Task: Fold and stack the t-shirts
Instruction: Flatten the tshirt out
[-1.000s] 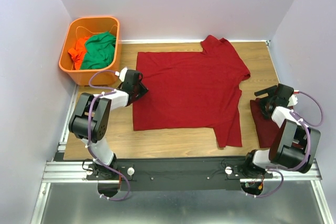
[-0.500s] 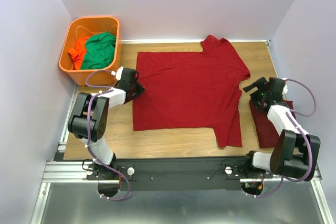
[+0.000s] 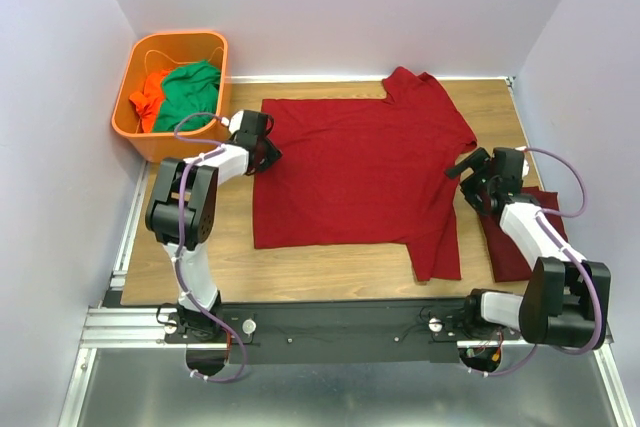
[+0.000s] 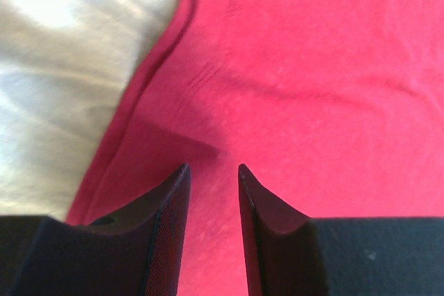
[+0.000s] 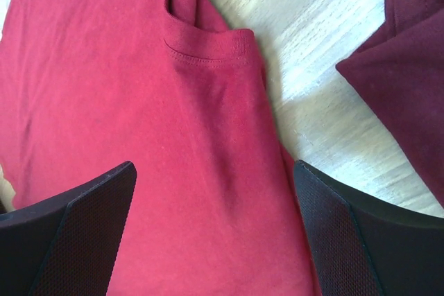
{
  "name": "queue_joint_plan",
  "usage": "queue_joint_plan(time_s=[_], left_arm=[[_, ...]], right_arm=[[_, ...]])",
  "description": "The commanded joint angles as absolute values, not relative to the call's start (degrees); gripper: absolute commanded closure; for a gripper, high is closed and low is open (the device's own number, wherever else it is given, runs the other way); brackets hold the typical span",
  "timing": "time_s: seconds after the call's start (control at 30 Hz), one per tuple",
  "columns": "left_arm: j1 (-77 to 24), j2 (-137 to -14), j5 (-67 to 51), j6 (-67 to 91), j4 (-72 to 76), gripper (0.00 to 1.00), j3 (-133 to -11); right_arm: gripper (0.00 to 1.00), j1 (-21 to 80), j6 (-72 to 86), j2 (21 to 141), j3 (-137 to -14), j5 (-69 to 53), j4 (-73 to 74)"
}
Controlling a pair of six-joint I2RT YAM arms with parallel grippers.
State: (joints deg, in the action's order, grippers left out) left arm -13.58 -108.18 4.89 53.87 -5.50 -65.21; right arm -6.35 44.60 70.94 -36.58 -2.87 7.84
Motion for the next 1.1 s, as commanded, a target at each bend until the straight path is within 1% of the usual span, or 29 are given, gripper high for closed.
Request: queue_joint_plan(time_s=[0.0,0.23,0.27,0.3,0.33,0.47,0.53,0.63,0.77,0.8,1.07], left_arm=[[-12.83,-111.44,10.0,53.97,-13.88,0.59,-69.25],[-12.48,-113.73,18.19,50.63,-19.42,0.58,-72.33],[-12.39,-113.64,18.72,50.19,-19.51,0.59,-72.51],[-12.22,-113.73,19.16,49.66,-19.86,0.63,-72.86],[-12.13,-114.25,20.2,49.22,-20.73,0.64,-73.38],[-12.04,-115.84,22.93,46.94,-22.67,0.64,-76.63],[-11.95,-116.45,23.03,46.41,-22.68,0.64,-77.08],[-12.04,-115.93,21.89,44.65,-21.11,0.63,-77.17],[-12.57,-113.3,18.9,42.72,-16.8,0.63,-75.24],[-12.92,-111.64,17.77,41.5,-15.4,0.62,-74.71],[-16.52,-107.41,14.94,38.5,-9.93,0.57,-74.18]], right_arm=[[0.0,-6.06,45.27,69.7,-36.91,-2.99,10.98],[0.0,-6.15,45.44,68.2,-36.3,-3.61,12.22],[0.0,-6.07,45.44,68.2,-36.3,-3.08,12.56],[0.0,-6.06,45.53,68.29,-36.21,-2.64,13.61],[0.0,-6.15,45.7,68.47,-36.3,-2.2,14.23],[0.0,-6.15,45.97,69.61,-36.12,-1.67,16.43],[0.02,-6.15,46.32,69.7,-35.25,-2.02,16.61],[0.1,-6.07,46.49,69.43,-33.84,-2.29,16.79],[0.37,-6.06,46.67,68.38,-31.38,-2.63,16.7],[0.51,-6.15,46.5,67.94,-30.25,-3.68,16.7],[0.53,-6.06,43.51,67.5,-28.3,-5.27,15.91]])
